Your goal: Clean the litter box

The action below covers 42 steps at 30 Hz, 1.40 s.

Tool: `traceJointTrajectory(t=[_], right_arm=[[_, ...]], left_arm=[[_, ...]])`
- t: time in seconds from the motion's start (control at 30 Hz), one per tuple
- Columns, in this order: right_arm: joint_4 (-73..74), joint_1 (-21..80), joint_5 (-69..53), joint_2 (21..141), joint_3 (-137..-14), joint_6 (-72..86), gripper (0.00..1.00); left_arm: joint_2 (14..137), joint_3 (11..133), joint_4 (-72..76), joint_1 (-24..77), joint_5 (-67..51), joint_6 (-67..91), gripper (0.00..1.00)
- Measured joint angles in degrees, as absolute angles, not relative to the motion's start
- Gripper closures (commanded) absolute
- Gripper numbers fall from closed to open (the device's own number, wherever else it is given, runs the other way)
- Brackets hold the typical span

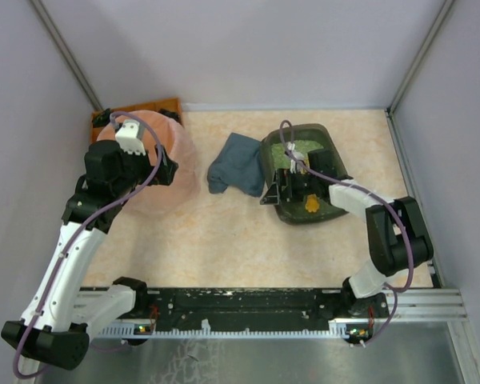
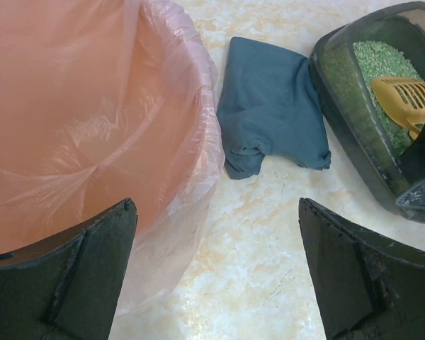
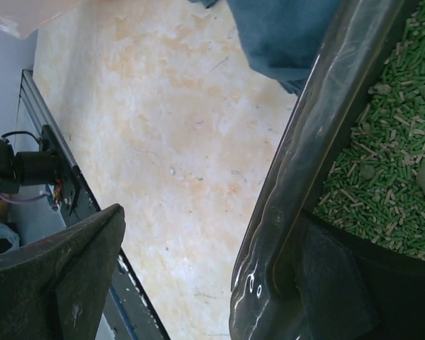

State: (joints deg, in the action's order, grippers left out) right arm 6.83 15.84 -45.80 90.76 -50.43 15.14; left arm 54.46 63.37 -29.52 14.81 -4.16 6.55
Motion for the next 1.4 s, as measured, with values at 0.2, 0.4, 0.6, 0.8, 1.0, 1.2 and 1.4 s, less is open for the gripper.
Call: traceJointTrajectory(t=[0.2,0.4,0.6,0.8,1.0,1.2,1.4], right_arm=[[1.45,21.52,-43.66,89.95,-47.64,19.29,0.08],[-3.55,25.04,-42.44,89.95,-45.43,23.24,0.08],[-6.68,29.12,-41.17,90.65,-44.97,25.76,0.09],[-7.73,34.15,-41.10,91.39,-44.97,27.68,0.09],[-7.97,38.98,-40.16,91.57,-44.97,29.04,0.10],[-8.25,44.23,-39.00,91.57,-44.64,30.41,0.10],[-2.39,45.91,-34.98,91.13,-45.91,30.02,0.10]], left_arm=[[54.68,63.37,-29.54,14.81,-4.16,6.70,0.00],[54.68,63.37,-29.54,14.81,-4.16,6.68,0.00],[54.68,63.37,-29.54,14.81,-4.32,6.70,0.00],[54.68,63.37,-29.56,14.81,-4.38,6.70,0.00],[54.68,63.37,-29.56,14.81,-4.36,6.70,0.00],[54.76,63.37,-29.54,14.81,-4.38,6.76,0.00],[55.00,63.37,-29.34,14.81,-4.36,7.31,0.00]])
